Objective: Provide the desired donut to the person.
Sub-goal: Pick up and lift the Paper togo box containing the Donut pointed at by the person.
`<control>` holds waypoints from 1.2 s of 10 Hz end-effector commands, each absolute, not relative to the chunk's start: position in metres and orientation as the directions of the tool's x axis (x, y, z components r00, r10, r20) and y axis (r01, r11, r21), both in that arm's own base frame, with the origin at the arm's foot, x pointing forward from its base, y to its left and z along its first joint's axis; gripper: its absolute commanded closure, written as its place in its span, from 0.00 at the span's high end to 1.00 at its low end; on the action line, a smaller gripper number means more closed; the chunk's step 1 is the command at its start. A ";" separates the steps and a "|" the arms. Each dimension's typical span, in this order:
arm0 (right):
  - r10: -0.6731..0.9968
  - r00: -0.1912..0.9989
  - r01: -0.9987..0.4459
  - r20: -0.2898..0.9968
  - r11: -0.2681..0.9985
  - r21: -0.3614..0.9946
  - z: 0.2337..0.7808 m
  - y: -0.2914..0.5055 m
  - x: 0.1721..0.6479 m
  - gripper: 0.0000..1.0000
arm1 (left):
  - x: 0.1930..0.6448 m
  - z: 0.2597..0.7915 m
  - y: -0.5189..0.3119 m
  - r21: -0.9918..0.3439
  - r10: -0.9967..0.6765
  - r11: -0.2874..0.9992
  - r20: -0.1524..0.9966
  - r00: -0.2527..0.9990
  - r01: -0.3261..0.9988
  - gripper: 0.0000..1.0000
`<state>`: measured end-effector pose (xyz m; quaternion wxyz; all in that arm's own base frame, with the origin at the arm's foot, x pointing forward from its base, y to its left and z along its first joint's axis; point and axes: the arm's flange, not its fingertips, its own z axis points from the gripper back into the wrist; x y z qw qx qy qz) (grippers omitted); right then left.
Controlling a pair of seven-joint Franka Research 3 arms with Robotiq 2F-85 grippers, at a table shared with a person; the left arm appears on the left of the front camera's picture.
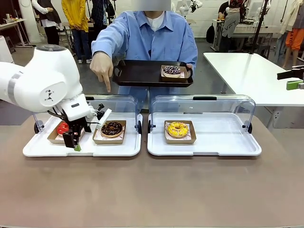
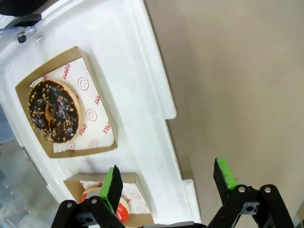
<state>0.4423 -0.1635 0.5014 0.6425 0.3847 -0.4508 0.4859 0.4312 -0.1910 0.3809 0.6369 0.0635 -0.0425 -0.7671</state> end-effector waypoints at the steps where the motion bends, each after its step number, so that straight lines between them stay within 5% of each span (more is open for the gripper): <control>1: 0.278 0.121 -0.970 0.953 0.238 0.053 0.501 -0.163 0.442 1.00 | 0.442 0.358 -0.200 0.172 -0.983 -0.180 -0.072 -0.169 0.969 1.00; 12: 0.278 0.121 -0.970 0.953 0.238 0.053 0.501 -0.163 0.442 1.00 | 0.489 0.333 -0.210 0.215 -0.984 -0.174 -0.087 -0.159 0.961 1.00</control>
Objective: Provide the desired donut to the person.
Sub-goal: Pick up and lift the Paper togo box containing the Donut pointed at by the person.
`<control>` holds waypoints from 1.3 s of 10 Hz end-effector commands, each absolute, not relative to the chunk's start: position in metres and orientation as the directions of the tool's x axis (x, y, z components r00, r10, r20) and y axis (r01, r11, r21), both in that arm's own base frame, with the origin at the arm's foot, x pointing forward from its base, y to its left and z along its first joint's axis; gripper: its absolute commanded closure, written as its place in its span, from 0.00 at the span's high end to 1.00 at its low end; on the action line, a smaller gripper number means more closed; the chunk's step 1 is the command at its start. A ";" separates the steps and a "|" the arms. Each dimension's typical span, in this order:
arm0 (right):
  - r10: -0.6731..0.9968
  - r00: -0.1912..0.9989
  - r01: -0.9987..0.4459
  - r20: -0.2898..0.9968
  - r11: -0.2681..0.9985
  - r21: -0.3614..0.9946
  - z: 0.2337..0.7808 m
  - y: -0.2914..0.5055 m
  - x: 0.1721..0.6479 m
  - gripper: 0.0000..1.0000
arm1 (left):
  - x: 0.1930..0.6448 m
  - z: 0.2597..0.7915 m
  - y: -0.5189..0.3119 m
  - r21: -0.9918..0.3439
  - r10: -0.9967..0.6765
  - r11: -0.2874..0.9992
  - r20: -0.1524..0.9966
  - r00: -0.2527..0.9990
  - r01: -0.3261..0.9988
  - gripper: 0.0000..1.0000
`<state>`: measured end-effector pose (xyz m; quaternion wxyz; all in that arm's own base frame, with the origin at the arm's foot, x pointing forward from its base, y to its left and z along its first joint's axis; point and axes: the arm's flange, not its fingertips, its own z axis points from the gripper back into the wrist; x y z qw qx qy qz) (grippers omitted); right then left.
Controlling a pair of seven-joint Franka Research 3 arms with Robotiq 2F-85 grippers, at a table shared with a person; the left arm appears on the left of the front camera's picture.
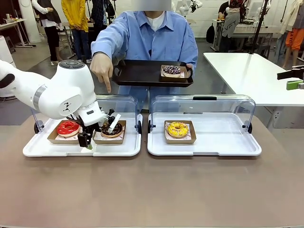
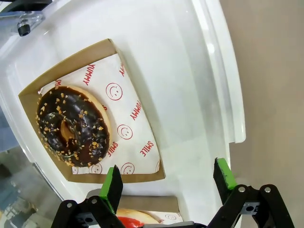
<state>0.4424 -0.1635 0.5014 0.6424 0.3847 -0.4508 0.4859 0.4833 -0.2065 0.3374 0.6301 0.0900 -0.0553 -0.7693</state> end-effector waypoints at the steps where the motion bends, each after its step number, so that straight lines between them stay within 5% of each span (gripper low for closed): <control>1: 0.278 0.121 -0.970 0.953 0.238 0.053 0.501 -0.163 0.442 1.00 | 0.490 0.332 -0.210 0.215 -0.985 -0.167 -0.083 -0.153 0.962 1.00; 13: 0.278 0.121 -0.970 0.953 0.238 0.053 0.501 -0.163 0.442 1.00 | 0.509 0.328 -0.208 0.107 -1.000 -0.005 0.000 -0.005 0.994 1.00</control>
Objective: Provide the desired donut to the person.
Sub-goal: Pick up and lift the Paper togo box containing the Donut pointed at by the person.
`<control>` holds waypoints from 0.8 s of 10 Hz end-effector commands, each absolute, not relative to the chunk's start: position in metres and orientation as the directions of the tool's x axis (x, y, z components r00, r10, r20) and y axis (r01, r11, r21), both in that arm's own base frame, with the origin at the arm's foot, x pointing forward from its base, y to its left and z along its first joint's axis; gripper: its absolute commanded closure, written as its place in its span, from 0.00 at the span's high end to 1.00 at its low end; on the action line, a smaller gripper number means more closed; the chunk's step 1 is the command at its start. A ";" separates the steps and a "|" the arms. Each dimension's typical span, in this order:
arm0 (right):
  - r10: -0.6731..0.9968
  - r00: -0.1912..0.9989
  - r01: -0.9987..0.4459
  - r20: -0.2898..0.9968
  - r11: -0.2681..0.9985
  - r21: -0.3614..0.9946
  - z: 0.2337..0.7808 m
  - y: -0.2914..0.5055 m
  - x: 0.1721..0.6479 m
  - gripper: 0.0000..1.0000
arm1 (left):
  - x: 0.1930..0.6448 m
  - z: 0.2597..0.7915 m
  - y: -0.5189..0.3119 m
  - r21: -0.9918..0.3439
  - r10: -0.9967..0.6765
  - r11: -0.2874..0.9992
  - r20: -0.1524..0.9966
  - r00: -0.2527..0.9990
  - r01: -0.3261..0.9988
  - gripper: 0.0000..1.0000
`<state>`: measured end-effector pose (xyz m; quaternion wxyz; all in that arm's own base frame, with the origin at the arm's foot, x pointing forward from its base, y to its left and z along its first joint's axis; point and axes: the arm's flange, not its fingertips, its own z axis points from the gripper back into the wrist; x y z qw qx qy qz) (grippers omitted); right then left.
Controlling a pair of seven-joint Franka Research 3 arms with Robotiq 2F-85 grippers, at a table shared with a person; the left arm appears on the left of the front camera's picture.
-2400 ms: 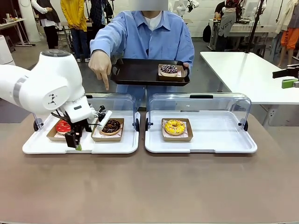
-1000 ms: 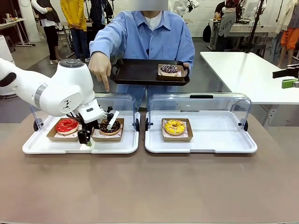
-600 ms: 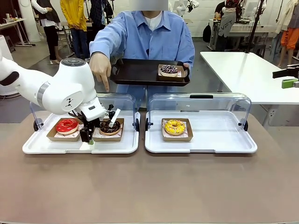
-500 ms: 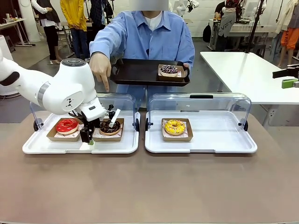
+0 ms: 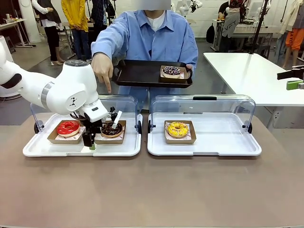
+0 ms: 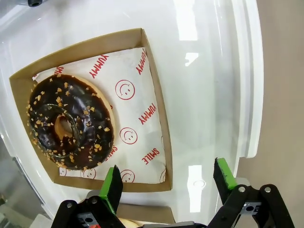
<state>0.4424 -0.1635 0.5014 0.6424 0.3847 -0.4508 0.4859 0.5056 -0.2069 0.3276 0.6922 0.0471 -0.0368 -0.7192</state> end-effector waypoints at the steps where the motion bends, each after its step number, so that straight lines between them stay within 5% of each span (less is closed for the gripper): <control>1: 0.278 0.121 -0.970 0.953 0.238 0.053 0.501 -0.163 0.442 1.00 | 0.510 0.328 -0.207 0.106 -1.000 0.003 0.002 0.002 0.994 1.00; 3: 0.278 0.121 -0.970 0.953 0.238 0.053 0.501 -0.163 0.442 1.00 | 0.510 0.327 -0.207 0.106 -1.000 0.010 0.007 0.009 0.994 1.00; 4: 0.278 0.121 -0.970 0.953 0.238 0.053 0.501 -0.163 0.442 1.00 | 0.511 0.325 -0.206 0.107 -1.000 0.009 0.003 0.009 0.994 0.81; 5: 0.278 0.121 -0.970 0.953 0.238 0.053 0.501 -0.163 0.442 1.00 | 0.511 0.325 -0.205 0.108 -1.000 0.004 0.009 0.003 0.994 0.43; 7: 0.278 0.121 -0.970 0.953 0.238 0.053 0.501 -0.163 0.442 1.00 | 0.511 0.326 -0.204 0.112 -1.000 -0.002 0.018 -0.004 0.994 0.00; 8: 0.278 0.121 -0.970 0.953 0.238 0.053 0.501 -0.163 0.442 1.00 | 0.512 0.327 -0.204 0.113 -1.000 -0.004 0.018 -0.006 0.994 0.00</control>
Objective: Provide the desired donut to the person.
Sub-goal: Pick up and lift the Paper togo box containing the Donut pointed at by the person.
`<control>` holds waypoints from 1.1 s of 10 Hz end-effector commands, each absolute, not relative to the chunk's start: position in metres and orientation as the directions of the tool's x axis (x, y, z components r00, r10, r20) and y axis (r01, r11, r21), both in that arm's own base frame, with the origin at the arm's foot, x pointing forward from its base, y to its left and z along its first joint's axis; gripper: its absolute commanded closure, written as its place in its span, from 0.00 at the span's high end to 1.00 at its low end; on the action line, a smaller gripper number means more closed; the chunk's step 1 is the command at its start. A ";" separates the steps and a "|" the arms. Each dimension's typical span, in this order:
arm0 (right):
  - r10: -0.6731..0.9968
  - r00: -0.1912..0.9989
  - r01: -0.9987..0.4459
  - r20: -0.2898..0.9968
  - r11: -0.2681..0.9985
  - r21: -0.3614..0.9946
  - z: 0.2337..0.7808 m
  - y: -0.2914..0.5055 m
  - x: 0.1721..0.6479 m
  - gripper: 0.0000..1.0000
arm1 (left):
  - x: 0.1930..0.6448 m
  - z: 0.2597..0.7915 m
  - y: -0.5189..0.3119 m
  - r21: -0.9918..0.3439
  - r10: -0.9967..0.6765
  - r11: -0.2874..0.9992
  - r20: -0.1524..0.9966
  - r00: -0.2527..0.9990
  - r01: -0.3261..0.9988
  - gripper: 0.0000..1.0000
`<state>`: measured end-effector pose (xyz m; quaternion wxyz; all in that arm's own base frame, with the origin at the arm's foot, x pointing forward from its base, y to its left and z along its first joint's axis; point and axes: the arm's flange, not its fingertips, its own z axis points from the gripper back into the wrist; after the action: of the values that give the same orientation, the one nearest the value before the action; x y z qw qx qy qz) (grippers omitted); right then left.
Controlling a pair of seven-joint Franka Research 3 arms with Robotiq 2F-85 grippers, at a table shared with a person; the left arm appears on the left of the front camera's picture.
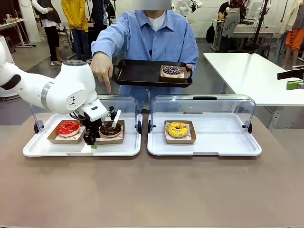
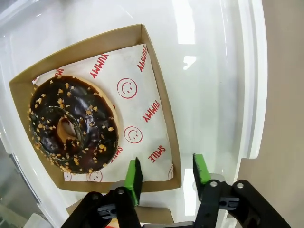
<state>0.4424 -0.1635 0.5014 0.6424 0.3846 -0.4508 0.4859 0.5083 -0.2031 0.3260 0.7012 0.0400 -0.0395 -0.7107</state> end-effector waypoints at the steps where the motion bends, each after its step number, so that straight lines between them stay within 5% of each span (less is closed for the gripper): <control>1: 0.278 0.121 -0.970 0.953 0.238 0.053 0.501 -0.163 0.442 1.00 | 0.511 0.326 -0.203 0.110 -1.000 -0.004 0.017 -0.006 0.994 0.00; 2: 0.278 0.121 -0.970 0.953 0.238 0.053 0.501 -0.163 0.442 1.00 | 0.511 0.326 -0.203 0.107 -1.000 -0.002 0.019 -0.004 0.994 0.09; 3: 0.278 0.121 -0.970 0.953 0.238 0.053 0.501 -0.163 0.442 1.00 | 0.511 0.327 -0.202 0.106 -1.000 -0.004 0.021 -0.006 0.994 0.00; 11: 0.278 0.121 -0.970 0.953 0.238 0.053 0.501 -0.163 0.442 1.00 | 0.503 0.344 -0.202 0.080 -0.996 -0.085 0.035 -0.088 0.993 0.00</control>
<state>0.4423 -0.1636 0.5014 0.6424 0.3846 -0.4508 0.4859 0.5087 -0.2050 0.3348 0.6882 0.0361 -0.0452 -0.7232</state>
